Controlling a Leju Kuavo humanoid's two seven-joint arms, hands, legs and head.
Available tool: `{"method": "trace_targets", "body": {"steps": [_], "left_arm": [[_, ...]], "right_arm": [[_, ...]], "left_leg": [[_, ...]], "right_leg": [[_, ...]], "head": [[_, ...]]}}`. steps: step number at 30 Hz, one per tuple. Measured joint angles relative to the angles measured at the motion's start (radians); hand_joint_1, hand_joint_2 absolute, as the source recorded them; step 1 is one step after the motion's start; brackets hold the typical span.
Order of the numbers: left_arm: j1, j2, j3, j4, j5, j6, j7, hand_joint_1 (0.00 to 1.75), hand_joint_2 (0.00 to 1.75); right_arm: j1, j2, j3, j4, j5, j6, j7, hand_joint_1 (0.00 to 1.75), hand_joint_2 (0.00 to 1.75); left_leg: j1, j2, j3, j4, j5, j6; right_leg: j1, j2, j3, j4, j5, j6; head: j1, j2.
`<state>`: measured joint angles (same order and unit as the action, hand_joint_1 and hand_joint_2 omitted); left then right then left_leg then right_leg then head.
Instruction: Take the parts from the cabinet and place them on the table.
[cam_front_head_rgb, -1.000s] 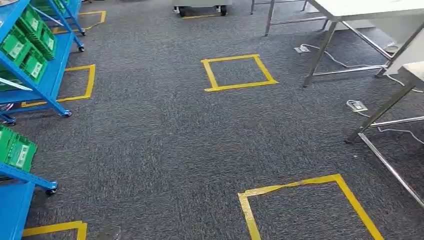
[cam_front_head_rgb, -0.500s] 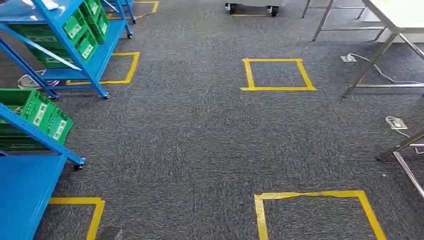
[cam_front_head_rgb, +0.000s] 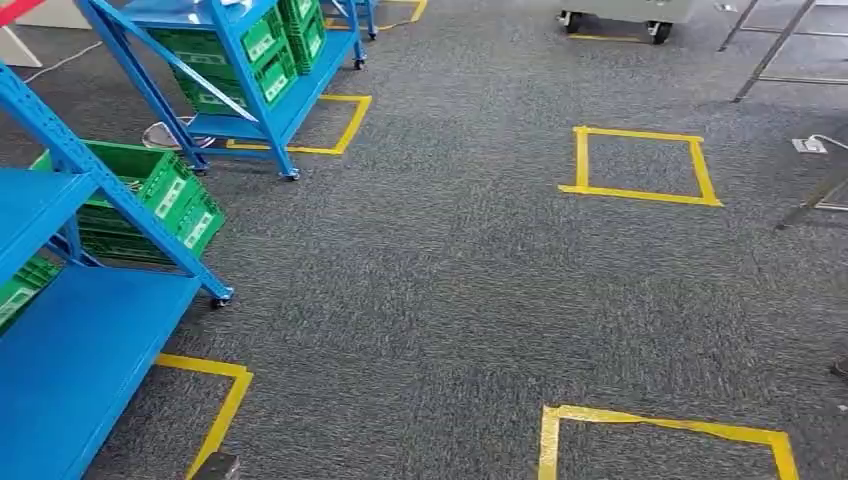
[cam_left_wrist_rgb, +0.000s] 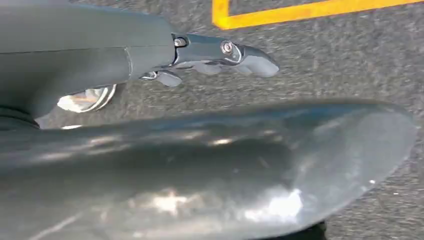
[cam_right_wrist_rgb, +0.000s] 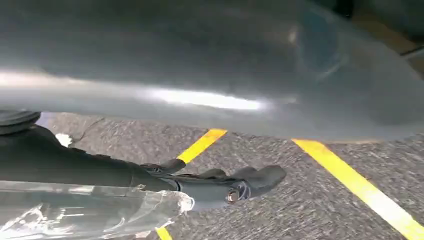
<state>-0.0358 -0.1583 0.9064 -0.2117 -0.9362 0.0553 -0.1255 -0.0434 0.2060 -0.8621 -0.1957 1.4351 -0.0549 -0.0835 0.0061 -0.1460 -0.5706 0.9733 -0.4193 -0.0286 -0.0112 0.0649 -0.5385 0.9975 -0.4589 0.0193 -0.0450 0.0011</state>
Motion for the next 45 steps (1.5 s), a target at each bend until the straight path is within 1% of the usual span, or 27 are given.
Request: {"method": "trace_targets", "body": {"steps": [2,4,6,7,9,10,11,12,15,17,18,20,21,22,24,25,26,30,31,32,33,35,36,39,43,44,45], "left_arm": [[-0.001,-0.001,0.000,0.000,-0.004,0.000,0.004,0.00,0.00],[-0.008,-0.003,0.000,0.000,-0.008,-0.001,0.003,0.00,0.00],[-0.006,-0.004,0.000,0.000,-0.016,-0.001,0.000,0.00,0.00],[-0.003,-0.003,0.000,0.000,-0.018,0.000,-0.002,0.00,0.00],[-0.003,-0.001,0.000,0.000,-0.024,0.001,-0.004,0.00,0.00],[-0.005,-0.001,0.000,0.000,-0.024,0.001,-0.005,0.00,0.00],[-0.009,-0.002,0.000,0.000,-0.024,0.001,-0.006,0.00,0.00],[-0.014,-0.002,0.000,0.000,-0.024,0.001,-0.007,0.00,0.00],[-0.005,-0.002,0.000,0.000,-0.027,0.002,-0.007,0.00,0.00],[-0.003,-0.002,0.001,0.000,-0.036,0.003,-0.004,0.00,0.00],[-0.007,-0.002,0.000,0.001,-0.040,0.006,-0.004,0.00,0.00],[-0.010,-0.003,0.000,0.000,-0.043,0.008,-0.004,0.00,0.00],[-0.009,-0.003,0.000,0.001,-0.043,0.008,-0.004,0.00,0.00],[-0.008,-0.004,0.000,0.001,-0.043,0.008,-0.003,0.00,0.00],[-0.007,-0.006,0.000,0.001,-0.048,0.008,-0.005,0.00,0.00],[-0.008,-0.006,0.000,0.001,-0.053,0.008,-0.008,0.00,0.00],[-0.009,-0.006,0.000,0.001,-0.056,0.008,-0.010,0.00,0.00],[-0.005,-0.006,0.000,0.001,-0.056,0.008,-0.010,0.00,0.00],[-0.003,-0.003,0.000,0.001,-0.056,0.009,-0.010,0.00,0.00],[-0.004,-0.003,0.000,0.001,-0.057,0.011,-0.010,0.00,0.00],[-0.009,-0.004,0.000,0.001,-0.057,0.012,-0.013,0.00,0.00],[-0.015,-0.006,0.000,0.001,-0.058,0.012,-0.020,0.00,0.00],[-0.014,-0.005,0.000,0.001,-0.058,0.012,-0.022,0.00,0.00],[-0.009,-0.003,0.000,0.001,-0.058,0.012,-0.023,0.00,0.00],[-0.009,-0.002,0.000,0.001,-0.058,0.012,-0.023,0.00,0.00],[-0.010,-0.002,0.000,0.001,-0.058,0.012,-0.023,0.00,0.00],[-0.016,-0.002,0.000,0.001,-0.060,0.013,-0.023,0.00,0.00]], "right_arm": [[-0.004,0.001,0.000,0.000,0.001,-0.004,0.005,0.00,0.00],[0.001,0.001,0.000,0.000,0.002,-0.004,0.012,0.00,0.00],[0.001,0.001,0.000,0.000,0.003,-0.006,0.017,0.00,0.00],[-0.002,0.001,0.000,0.000,0.004,-0.006,0.017,0.00,0.00],[-0.004,0.001,0.000,0.000,0.006,-0.007,0.016,0.00,0.00],[-0.005,0.001,0.000,0.000,0.007,-0.007,0.016,0.00,0.00],[-0.003,0.001,0.000,0.000,0.007,-0.007,0.016,0.00,0.00],[-0.003,0.001,0.000,0.000,0.008,-0.008,0.016,0.00,0.00],[-0.008,0.001,0.000,0.000,0.008,-0.007,0.016,0.00,0.00],[-0.008,0.001,0.000,0.000,0.005,-0.006,0.017,0.00,0.00],[-0.005,0.000,0.000,0.000,0.001,-0.006,0.016,0.00,0.00],[0.002,-0.003,0.000,0.000,-0.005,-0.005,0.014,0.00,0.00],[0.004,-0.004,0.000,0.000,-0.006,-0.005,0.014,0.00,0.00],[0.006,-0.006,0.000,0.000,-0.008,-0.005,0.011,0.00,0.00],[0.006,-0.010,0.000,0.000,-0.013,-0.004,0.005,0.00,0.00],[0.007,-0.014,0.000,0.000,-0.016,-0.002,0.005,0.00,0.00],[0.008,-0.016,-0.001,0.000,-0.018,0.002,0.006,0.00,0.00],[0.009,-0.022,-0.004,0.000,-0.023,0.004,0.008,0.00,0.00],[0.008,-0.023,-0.005,0.000,-0.024,0.004,0.007,0.00,0.00],[0.008,-0.023,-0.006,0.000,-0.024,0.004,0.003,0.00,0.00],[0.010,-0.023,-0.006,0.000,-0.025,0.003,-0.004,0.00,0.00],[0.015,-0.023,-0.007,0.000,-0.025,0.001,-0.018,0.00,0.00],[0.014,-0.023,-0.007,0.000,-0.025,0.000,-0.019,0.00,0.00],[0.011,-0.023,-0.008,0.000,-0.025,-0.001,-0.021,0.00,0.00],[0.011,-0.023,-0.008,0.000,-0.025,-0.001,-0.021,0.00,0.00],[0.010,-0.023,-0.008,0.000,-0.025,-0.002,-0.021,0.00,0.00],[0.011,-0.023,-0.008,0.000,-0.025,-0.001,-0.021,0.00,0.00]], "left_leg": [[-0.006,0.101,-0.033,0.068,-0.055,-0.006],[-0.003,0.129,-0.114,0.234,-0.135,-0.014],[0.000,0.134,-0.150,0.312,-0.147,-0.021],[0.002,0.135,-0.134,0.283,-0.119,-0.023],[0.004,0.155,-0.048,0.130,-0.037,-0.023],[0.003,0.197,0.001,0.049,-0.010,-0.023],[-0.002,0.235,0.025,-0.002,-0.018,-0.025],[-0.003,0.215,0.020,0.002,-0.017,-0.002],[-0.006,0.184,0.016,0.000,-0.016,0.017],[0.001,0.166,0.017,-0.002,-0.011,0.031],[0.001,0.154,0.015,-0.002,-0.010,0.038],[-0.001,0.126,0.013,-0.002,-0.009,0.040],[-0.001,0.112,0.013,-0.001,-0.009,0.040],[-0.001,0.097,0.014,-0.001,-0.009,0.040],[0.000,0.066,0.016,-0.001,-0.007,0.036],[0.003,0.053,0.016,0.001,-0.007,0.032],[-0.003,0.040,0.011,0.006,-0.009,0.024],[0.009,-0.001,-0.009,0.005,0.002,-0.004],[0.009,0.032,-0.010,0.013,-0.006,-0.007],[0.003,0.084,-0.025,0.042,-0.033,-0.010],[0.003,0.110,-0.057,0.104,-0.072,-0.014],[0.004,0.132,-0.135,0.267,-0.144,-0.018],[0.004,0.134,-0.156,0.312,-0.152,-0.019],[0.003,0.139,-0.102,0.213,-0.073,-0.015],[0.003,0.139,-0.099,0.209,-0.070,-0.015],[0.001,0.161,-0.052,0.124,-0.030,-0.011],[-0.009,0.243,0.006,0.017,-0.016,-0.009]], "right_leg": [[0.001,-0.026,0.001,-0.005,0.004,-0.012],[0.004,-0.064,-0.002,-0.005,0.003,-0.013],[0.004,-0.097,-0.003,-0.005,0.002,-0.014],[0.003,-0.109,-0.003,-0.005,0.002,-0.013],[0.001,-0.134,0.001,-0.005,0.000,-0.009],[0.002,-0.144,0.005,-0.005,-0.002,-0.004],[0.013,-0.152,0.004,0.002,-0.008,0.005],[0.014,-0.163,0.001,0.001,-0.008,0.012],[0.011,-0.195,0.013,-0.001,-0.012,0.026],[0.004,-0.103,-0.014,0.061,-0.058,0.036],[0.003,-0.081,-0.053,0.144,-0.099,0.036],[0.003,-0.069,-0.132,0.305,-0.160,0.037],[0.003,-0.068,-0.150,0.333,-0.159,0.036],[0.003,-0.068,-0.145,0.312,-0.133,0.035],[0.000,-0.054,-0.077,0.156,-0.040,0.031],[-0.005,-0.019,-0.036,0.072,-0.003,0.032],[-0.011,0.039,-0.016,0.025,-0.009,0.031],[-0.004,0.004,-0.014,0.020,-0.007,0.009],[-0.008,-0.012,-0.012,0.013,-0.002,0.001],[-0.007,-0.023,-0.011,0.010,-0.002,-0.006],[-0.004,-0.037,-0.011,0.010,-0.001,-0.008],[0.000,-0.074,-0.013,0.010,-0.003,-0.012],[0.001,-0.089,-0.014,0.010,-0.004,-0.013],[0.002,-0.123,-0.010,0.010,-0.006,-0.010],[0.002,-0.123,-0.010,0.010,-0.006,-0.010],[0.002,-0.134,-0.007,0.010,-0.008,-0.008],[0.012,-0.151,-0.003,0.014,-0.015,0.002]], "head": [[-0.010,0.000],[-0.011,0.000],[-0.011,0.000],[-0.011,0.000],[-0.011,0.000],[-0.012,0.000],[-0.016,0.000],[-0.012,0.000],[-0.007,0.000],[0.003,0.000],[0.004,0.000],[0.008,0.000],[0.008,0.000],[0.008,0.000],[0.008,0.000],[0.008,0.000],[0.009,0.000],[0.007,0.000],[0.008,0.000],[0.000,0.000],[-0.005,0.000],[-0.005,0.000],[-0.005,0.000],[-0.005,0.000],[-0.005,0.000],[-0.005,0.000],[-0.006,0.000]]}}
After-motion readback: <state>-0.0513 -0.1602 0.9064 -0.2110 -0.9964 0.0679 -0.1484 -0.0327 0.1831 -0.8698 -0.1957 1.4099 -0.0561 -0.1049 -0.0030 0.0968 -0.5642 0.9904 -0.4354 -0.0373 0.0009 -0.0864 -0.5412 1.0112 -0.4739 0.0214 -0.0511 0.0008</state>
